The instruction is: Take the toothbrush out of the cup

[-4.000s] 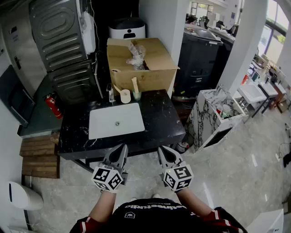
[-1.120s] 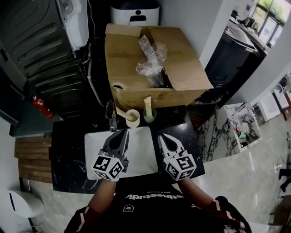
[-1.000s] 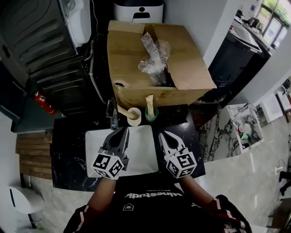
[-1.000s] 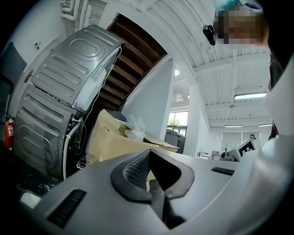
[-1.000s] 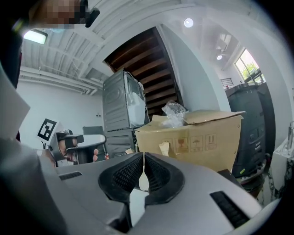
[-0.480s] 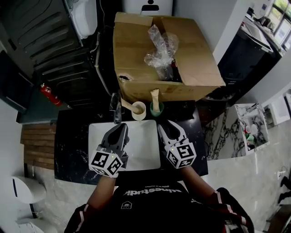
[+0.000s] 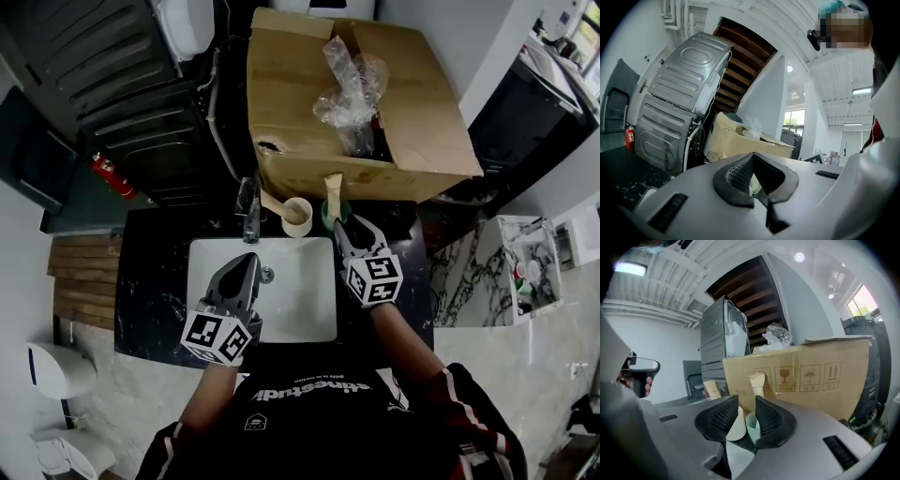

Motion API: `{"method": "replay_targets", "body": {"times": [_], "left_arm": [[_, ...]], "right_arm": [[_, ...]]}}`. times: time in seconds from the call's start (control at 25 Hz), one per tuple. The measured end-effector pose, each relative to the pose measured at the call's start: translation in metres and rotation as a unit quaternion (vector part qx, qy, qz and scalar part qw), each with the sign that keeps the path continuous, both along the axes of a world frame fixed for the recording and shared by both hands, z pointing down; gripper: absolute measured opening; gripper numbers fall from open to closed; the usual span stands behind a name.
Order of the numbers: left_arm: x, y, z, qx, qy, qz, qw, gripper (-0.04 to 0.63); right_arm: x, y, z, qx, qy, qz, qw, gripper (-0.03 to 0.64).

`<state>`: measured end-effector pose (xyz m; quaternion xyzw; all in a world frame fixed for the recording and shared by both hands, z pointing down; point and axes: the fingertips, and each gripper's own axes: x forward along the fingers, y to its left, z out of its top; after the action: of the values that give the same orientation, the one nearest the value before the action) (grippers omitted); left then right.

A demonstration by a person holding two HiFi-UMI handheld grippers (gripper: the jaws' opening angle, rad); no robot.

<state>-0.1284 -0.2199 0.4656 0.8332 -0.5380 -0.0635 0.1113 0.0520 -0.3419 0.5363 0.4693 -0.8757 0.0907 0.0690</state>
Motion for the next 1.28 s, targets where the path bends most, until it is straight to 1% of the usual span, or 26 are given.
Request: {"method": "replay_targets", "body": {"times": [0.12,0.36,0.64,0.68,0.76,0.84,0.92,1.12,1.28], "left_arm": [[-0.009,0.002,0.003,-0.004,0.001,-0.013,0.9999,0.014],[-0.023,0.003,0.008,-0.013,0.003,-0.033,0.9994,0.013],[-0.031,0.003,0.014,-0.021,0.006,-0.045,0.9987,0.014],[-0.031,0.002,0.014,-0.022,0.006,-0.046,0.9987,0.013],[-0.031,0.002,0.014,-0.023,0.009,-0.049,0.9985,0.012],[-0.031,0.003,0.014,-0.024,0.01,-0.051,0.9984,0.012],[-0.031,0.005,0.014,-0.022,0.009,-0.05,0.9985,0.014],[-0.033,0.01,0.014,-0.017,0.006,-0.05,0.9986,0.013],[-0.031,0.014,0.008,-0.01,0.009,-0.049,0.9987,0.013]], "right_arm": [[-0.002,-0.023,0.015,-0.014,0.008,0.002,1.0,0.146],[-0.017,-0.06,0.036,-0.025,0.036,0.0,0.999,0.146],[-0.023,-0.071,0.041,-0.026,0.051,0.004,0.998,0.135],[-0.022,-0.072,0.041,-0.026,0.055,0.008,0.998,0.125],[-0.019,-0.073,0.041,-0.024,0.064,0.016,0.998,0.057],[-0.019,-0.072,0.042,-0.022,0.071,0.018,0.997,0.04],[-0.018,-0.072,0.042,-0.021,0.075,0.018,0.997,0.037],[-0.015,-0.07,0.029,-0.002,0.074,0.023,0.997,0.037],[-0.014,-0.064,-0.006,0.031,0.06,0.025,0.997,0.037]]}}
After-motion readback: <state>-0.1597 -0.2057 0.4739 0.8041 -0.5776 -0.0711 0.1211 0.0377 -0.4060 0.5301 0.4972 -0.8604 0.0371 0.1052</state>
